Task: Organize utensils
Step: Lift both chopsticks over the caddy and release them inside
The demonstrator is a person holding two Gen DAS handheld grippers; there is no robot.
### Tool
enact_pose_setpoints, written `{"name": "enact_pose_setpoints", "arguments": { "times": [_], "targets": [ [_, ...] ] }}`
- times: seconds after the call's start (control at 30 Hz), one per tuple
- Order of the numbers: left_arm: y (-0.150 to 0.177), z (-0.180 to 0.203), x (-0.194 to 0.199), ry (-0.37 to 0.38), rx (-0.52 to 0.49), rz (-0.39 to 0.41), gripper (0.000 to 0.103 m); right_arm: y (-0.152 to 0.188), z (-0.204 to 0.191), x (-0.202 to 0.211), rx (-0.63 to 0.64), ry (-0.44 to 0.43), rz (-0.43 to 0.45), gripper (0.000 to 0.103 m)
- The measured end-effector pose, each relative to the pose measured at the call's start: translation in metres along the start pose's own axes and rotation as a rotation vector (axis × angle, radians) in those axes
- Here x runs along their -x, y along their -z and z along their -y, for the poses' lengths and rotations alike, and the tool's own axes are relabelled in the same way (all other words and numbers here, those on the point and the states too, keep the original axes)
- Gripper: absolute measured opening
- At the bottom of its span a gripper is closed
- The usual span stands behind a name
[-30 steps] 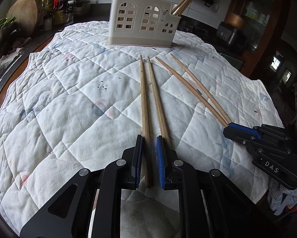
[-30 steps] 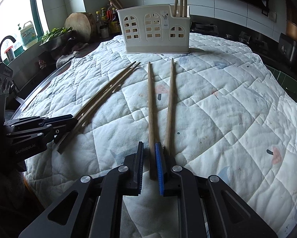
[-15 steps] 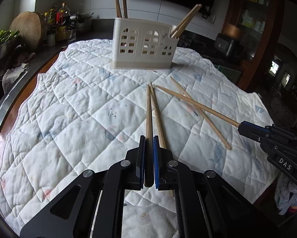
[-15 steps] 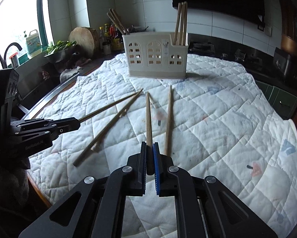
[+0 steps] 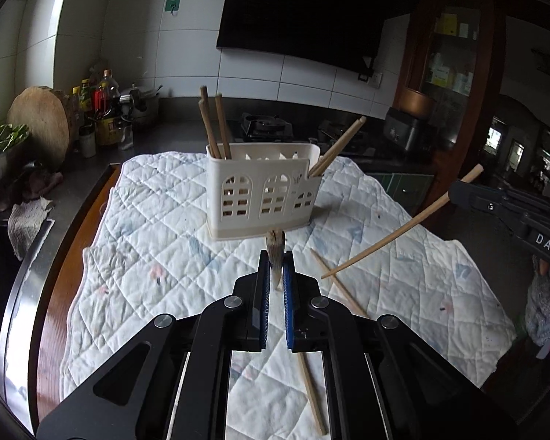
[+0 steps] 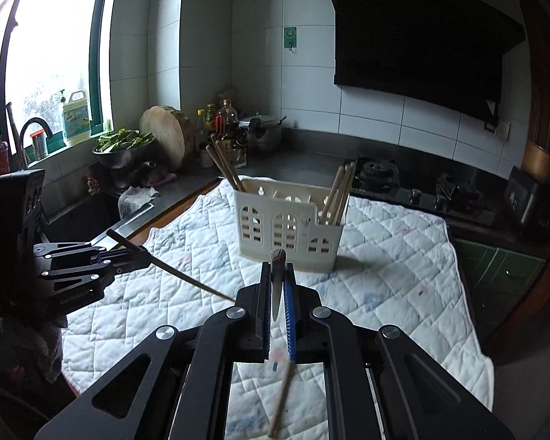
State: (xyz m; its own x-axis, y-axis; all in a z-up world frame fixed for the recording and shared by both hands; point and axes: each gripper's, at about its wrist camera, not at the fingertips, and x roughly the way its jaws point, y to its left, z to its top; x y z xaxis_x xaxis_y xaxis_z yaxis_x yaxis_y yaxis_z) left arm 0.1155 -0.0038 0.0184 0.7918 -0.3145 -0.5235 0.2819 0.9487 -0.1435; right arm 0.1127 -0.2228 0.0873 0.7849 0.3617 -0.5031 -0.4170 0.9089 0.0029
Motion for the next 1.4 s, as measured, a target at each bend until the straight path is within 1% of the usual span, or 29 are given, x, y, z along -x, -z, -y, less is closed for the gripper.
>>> {"name": "enact_pose_setpoints", "arguments": {
  "times": [0.2, 0.3, 0.5, 0.63, 0.77, 1.0, 1.2, 1.4],
  "targets": [
    [-0.049, 0.001, -0.001, 0.021, -0.032, 0.035, 0.006, -0.059, 0.013, -0.001, 0.027, 0.003, 0.026, 0.007],
    [-0.074, 0.002, 0.002, 0.027, -0.038, 0.071, 0.006, -0.081, 0.019, -0.005, 0.031, 0.011, 0.031, 0.007],
    [-0.121, 0.000, 0.007, 0.017, -0.039, 0.157, 0.006, -0.116, 0.028, -0.013, 0.046, 0.050, 0.057, 0.007],
    [-0.142, -0.003, -0.002, -0.016, -0.030, 0.180, 0.006, -0.132, 0.034, -0.025, 0.045, 0.081, 0.061, 0.007],
    [-0.153, -0.009, -0.018, -0.051, -0.028, 0.167, 0.006, -0.139, 0.043, -0.042, 0.040, 0.108, 0.040, 0.007],
    [-0.155, -0.022, -0.053, -0.077, -0.017, 0.093, 0.006, -0.135, 0.057, -0.077, 0.019, 0.117, -0.035, 0.007],
    [-0.151, -0.032, -0.075, -0.073, -0.004, 0.046, 0.006, -0.124, 0.060, -0.104, 0.001, 0.108, -0.087, 0.007],
    [-0.146, -0.037, -0.084, -0.064, 0.006, 0.017, 0.006, -0.115, 0.065, -0.125, -0.021, 0.102, -0.127, 0.007]
  ]
}}
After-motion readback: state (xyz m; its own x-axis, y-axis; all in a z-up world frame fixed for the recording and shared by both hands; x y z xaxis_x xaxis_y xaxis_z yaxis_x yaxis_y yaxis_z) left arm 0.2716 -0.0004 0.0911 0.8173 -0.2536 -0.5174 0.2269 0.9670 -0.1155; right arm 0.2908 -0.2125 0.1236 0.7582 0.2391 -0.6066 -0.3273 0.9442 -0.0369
